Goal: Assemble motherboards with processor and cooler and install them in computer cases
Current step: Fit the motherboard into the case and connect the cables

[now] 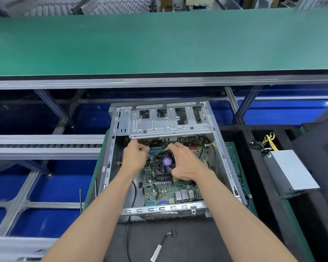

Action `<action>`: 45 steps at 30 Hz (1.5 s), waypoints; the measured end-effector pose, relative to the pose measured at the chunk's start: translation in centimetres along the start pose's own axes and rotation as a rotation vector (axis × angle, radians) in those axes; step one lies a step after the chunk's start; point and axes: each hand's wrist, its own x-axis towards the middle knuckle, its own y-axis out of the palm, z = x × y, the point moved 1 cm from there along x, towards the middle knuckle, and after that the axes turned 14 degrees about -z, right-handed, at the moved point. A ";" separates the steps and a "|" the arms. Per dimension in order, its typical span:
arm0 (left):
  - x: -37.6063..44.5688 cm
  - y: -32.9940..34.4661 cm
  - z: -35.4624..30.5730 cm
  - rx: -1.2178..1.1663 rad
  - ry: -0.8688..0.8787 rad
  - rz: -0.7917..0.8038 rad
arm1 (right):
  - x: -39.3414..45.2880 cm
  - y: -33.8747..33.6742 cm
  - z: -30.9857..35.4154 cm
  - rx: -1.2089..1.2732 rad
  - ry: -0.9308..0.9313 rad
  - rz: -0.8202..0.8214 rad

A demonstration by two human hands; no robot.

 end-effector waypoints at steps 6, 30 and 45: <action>-0.4 -1.1 0.9 -0.020 -0.119 0.132 | 0.4 0.4 -0.1 0.013 0.014 -0.004; -5.6 -2.6 1.1 0.528 -0.080 0.661 | 0.3 -0.4 0.2 0.058 0.081 -0.054; -5.7 -2.8 2.0 0.427 -0.112 0.658 | 0.4 0.4 0.0 -0.022 0.028 -0.069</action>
